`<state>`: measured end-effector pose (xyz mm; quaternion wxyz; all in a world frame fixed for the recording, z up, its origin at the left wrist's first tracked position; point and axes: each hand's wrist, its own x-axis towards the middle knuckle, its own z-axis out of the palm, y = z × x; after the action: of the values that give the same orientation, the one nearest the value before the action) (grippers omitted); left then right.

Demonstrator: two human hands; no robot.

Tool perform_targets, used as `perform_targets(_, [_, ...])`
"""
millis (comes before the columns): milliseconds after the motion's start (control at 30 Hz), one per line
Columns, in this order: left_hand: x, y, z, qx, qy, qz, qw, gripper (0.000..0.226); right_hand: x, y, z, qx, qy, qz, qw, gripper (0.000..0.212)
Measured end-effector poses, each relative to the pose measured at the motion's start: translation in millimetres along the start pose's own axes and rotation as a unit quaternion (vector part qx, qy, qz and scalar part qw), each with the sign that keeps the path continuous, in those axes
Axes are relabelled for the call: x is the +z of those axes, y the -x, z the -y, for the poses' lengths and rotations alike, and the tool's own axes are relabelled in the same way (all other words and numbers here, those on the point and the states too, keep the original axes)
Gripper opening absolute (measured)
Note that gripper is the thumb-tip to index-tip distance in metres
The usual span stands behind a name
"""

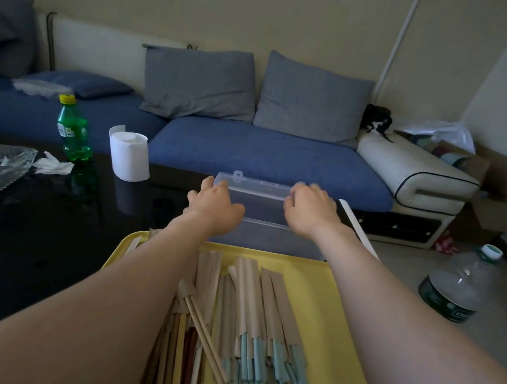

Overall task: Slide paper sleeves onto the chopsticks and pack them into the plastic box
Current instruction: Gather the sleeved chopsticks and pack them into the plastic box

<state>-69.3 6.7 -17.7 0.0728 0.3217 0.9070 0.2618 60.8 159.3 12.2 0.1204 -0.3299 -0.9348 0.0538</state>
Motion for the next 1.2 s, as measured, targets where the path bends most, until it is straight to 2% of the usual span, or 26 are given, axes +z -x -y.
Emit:
perform_targets(67, [-1.5, 5.2, -1.2, -0.002, 0.0, -0.013, 1.0, 0.069, -11.8, 10.1, 8.2, -0.03, 0.039, -0.072, 0.996, 0.021])
perform_targets(133, [-3.7, 14.0, -6.7, 0.002, -0.007, -0.026, 1.0, 0.061, -25.6, 25.2, 19.8, -0.031, 0.04, -0.075, 0.996, 0.019])
perform_targets(233, [-6.9, 28.3, -13.1, 0.026, -0.031, -0.047, 0.998, 0.046, -40.4, 47.6, 37.8, 0.028, 0.035, 0.037, 0.998, 0.031])
perform_targets(300, [-6.0, 33.6, -13.8, 0.036, -0.043, -0.052, 0.997, 0.043, -44.7, 61.7, 46.7, 0.049, 0.05, 0.096, 0.993, 0.05])
perform_targets(433, [-2.9, 44.7, -16.4, 0.05, -0.071, -0.049, 0.995, 0.039, -58.1, 100.7, 64.0, 0.051, 0.079, 0.181, 0.979, 0.056])
perform_targets(533, [-2.4, 51.7, -18.3, 0.074, -0.088, -0.057, 0.992, 0.034, -65.0, 123.6, 71.2, 0.088, 0.071, 0.351, 0.93, 0.077])
perform_targets(600, [-3.1, 56.9, -19.7, 0.095, -0.096, -0.061, 0.989, 0.03, -61.7, 132.5, 71.3, 0.134, 0.033, 0.428, 0.893, 0.093])
perform_targets(700, [-3.9, 63.1, -20.6, 0.113, -0.119, -0.06, 0.985, 0.029, -54.6, 139.6, 70.7, 0.14, 0.032, 0.431, 0.891, 0.095])
perform_targets(767, [-4.0, 65.3, -20.2, 0.117, -0.134, -0.052, 0.983, 0.031, -50.4, 140.1, 68.5, 0.132, 0.032, 0.422, 0.896, 0.083])
perform_targets(867, [-4.4, 66.3, -18.6, 0.123, -0.142, -0.04, 0.981, 0.033, -48.2, 140.3, 64.3, 0.118, 0.007, 0.426, 0.897, 0.051])
perform_targets(967, [-6.0, 67.2, -17.9, 0.128, -0.127, -0.04, 0.983, 0.03, -47.4, 140.4, 58.5, 0.1, -0.004, 0.4, 0.911, 0.038])
perform_targets(1100, [-7.6, 68.8, -16.1, 0.134, -0.125, -0.045, 0.982, 0.029, -41.7, 139.7, 57.0, 0.111, 0.011, 0.402, 0.909, 0.038])
perform_targets(1200, [-8.3, 68.7, -14.0, 0.139, -0.127, -0.042, 0.981, 0.028, -37.6, 141.4, 60.9, 0.104, 0.038, 0.371, 0.922, 0.053])
